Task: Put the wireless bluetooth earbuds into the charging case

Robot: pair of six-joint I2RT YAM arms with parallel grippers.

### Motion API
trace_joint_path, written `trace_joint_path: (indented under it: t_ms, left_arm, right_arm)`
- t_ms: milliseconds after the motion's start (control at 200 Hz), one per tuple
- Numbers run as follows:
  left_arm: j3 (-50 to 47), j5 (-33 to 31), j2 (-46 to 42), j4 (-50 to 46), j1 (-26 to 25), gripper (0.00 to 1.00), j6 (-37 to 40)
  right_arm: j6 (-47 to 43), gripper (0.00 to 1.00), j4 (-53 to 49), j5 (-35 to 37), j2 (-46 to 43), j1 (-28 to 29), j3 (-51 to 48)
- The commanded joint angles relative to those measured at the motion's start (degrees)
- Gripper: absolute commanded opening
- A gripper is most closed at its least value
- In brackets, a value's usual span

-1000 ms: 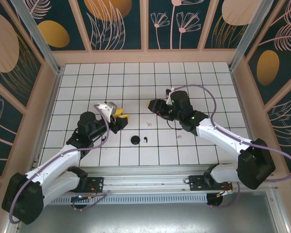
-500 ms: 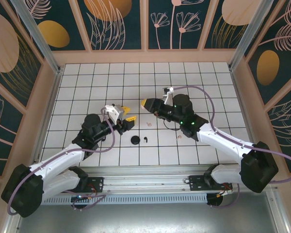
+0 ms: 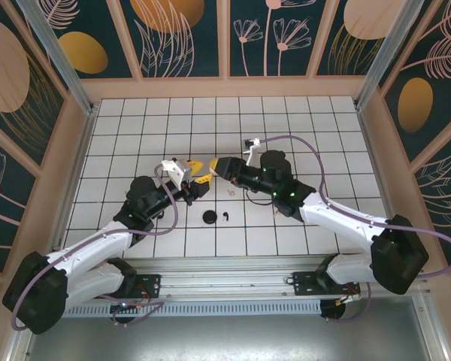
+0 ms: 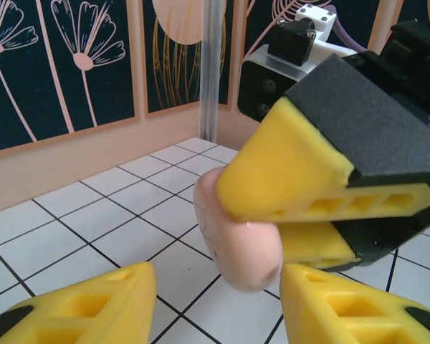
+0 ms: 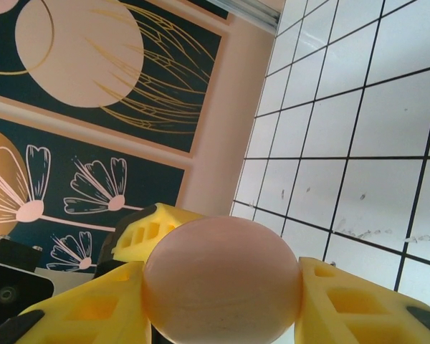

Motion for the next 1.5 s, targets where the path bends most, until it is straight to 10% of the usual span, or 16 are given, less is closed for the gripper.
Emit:
trace_joint_path:
  t_ms: [0, 731, 1136, 1496]
  left_arm:
    - [1.7, -0.2, 0.6, 3.1, -0.5, 0.48, -1.5]
    - [1.9, -0.1, 1.7, 4.5, -1.0, 0.44, -4.3]
    - [2.4, 1.3, 1.9, 2.7, -1.1, 0.21, -4.5]
    - [3.8, 7.1, 3.0, 2.5, -1.0, 0.15, -5.4]
  right_arm:
    - [0.2, 0.43, 3.4, 1.8, 0.6, 0.9, 0.9]
    - [0.7, 0.43, 5.0, 1.0, 2.4, 2.6, 1.9]
    - [-0.2, 0.43, 6.2, 0.2, 1.7, 2.8, 1.9]
    - [-18.9, 0.74, -6.7, 5.6, -8.4, 0.0, 2.0]
